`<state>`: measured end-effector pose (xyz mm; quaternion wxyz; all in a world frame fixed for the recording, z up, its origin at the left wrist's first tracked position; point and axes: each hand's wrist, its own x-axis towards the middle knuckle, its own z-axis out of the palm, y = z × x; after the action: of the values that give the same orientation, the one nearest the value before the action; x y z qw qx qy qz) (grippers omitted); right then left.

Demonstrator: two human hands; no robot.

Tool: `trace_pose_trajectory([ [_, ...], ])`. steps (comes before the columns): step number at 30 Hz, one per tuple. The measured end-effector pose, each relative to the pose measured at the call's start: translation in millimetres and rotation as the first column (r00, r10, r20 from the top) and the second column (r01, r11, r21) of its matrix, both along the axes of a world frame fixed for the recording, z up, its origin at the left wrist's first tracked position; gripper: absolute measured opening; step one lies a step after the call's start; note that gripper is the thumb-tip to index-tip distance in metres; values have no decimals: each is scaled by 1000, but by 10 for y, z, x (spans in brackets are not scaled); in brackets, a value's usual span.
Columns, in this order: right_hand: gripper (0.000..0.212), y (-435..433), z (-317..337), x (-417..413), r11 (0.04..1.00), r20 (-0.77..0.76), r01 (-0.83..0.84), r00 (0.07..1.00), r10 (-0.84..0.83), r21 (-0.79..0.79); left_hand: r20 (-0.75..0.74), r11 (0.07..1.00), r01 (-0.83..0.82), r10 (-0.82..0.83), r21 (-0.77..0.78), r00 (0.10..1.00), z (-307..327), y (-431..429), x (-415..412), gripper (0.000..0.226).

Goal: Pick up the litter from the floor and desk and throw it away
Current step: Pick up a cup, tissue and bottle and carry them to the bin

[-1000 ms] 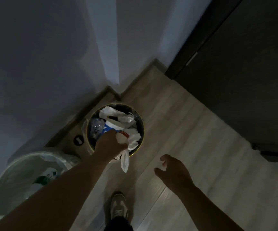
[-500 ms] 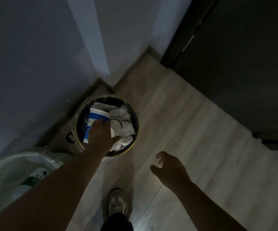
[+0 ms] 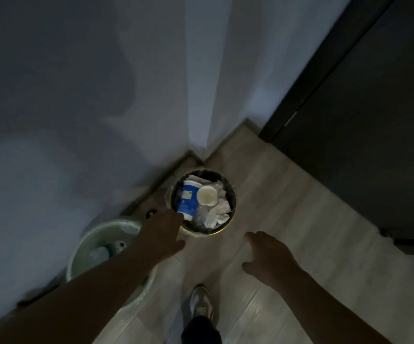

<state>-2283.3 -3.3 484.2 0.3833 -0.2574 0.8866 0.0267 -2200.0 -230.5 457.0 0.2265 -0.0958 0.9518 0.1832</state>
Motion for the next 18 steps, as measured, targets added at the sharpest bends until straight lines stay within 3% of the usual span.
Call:
trace_pose_trajectory([
  [5, 59, -399, 964, 473, 986, -113, -123, 987, 111, -114, -13, 996, -8, 7, -86, 1000, 1161, -379, 659, 83],
  [6, 59, -473, 1169, 584, 979, -142, -150, 981, 129, -141, -106, 992, -7, -7, -130, 994, 1414, -453, 809, 80],
  [9, 59, -680, 1807, 992, 952, -201, -222, 963, 180, -210, -71, 994, -28, 21, -108, 997, 2111, -613, 1318, 62],
  [12, 56, -959, 2469, 1365, 913, -232, -295, 944, 233, -281, -147, 992, -49, 32, -114, 989, 2796, -814, 1798, 57],
  [18, 59, -1600, 3969, 1994, 738, -361, -505, 857, 367, -447, -322, 952, -197, 115, -236, 940, 4273, -1159, 2784, 62],
])
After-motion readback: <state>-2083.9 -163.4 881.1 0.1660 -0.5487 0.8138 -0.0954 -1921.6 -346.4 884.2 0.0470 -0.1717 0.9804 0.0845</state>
